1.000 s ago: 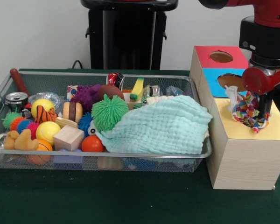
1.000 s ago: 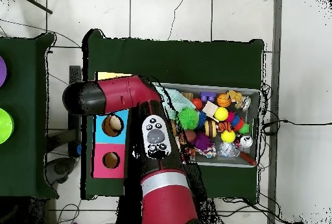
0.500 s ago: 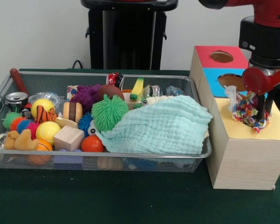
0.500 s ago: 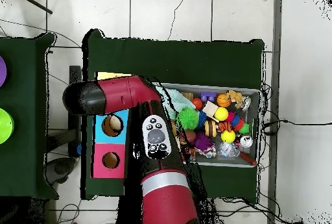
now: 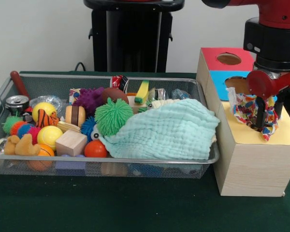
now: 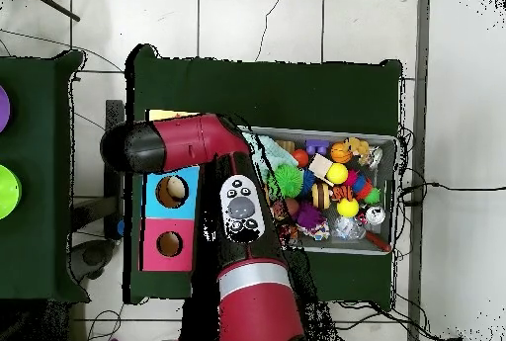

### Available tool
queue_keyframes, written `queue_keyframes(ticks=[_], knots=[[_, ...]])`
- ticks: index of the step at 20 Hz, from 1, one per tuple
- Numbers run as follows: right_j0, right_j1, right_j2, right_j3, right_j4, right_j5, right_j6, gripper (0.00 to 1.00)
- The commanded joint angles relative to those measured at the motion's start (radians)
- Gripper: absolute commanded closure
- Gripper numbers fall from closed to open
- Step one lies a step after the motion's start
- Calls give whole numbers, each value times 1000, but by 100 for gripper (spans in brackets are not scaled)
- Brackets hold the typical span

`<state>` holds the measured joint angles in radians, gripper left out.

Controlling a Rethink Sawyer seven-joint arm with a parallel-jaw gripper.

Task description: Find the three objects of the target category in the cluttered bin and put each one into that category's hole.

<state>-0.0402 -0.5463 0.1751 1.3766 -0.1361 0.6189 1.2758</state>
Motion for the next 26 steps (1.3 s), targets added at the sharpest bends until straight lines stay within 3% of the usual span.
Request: queue_keyframes(ticks=[1,5,12,22,26], knots=[[4,100,-25,41,-47,-13,145,0],[22,31,-40,87,-51,-48,166,0],[60,-172,-54,175,-13,18,173,0],[98,-176,-97,161,-14,8,188,0],[111,-149,-131,121,-30,93,175,0]])
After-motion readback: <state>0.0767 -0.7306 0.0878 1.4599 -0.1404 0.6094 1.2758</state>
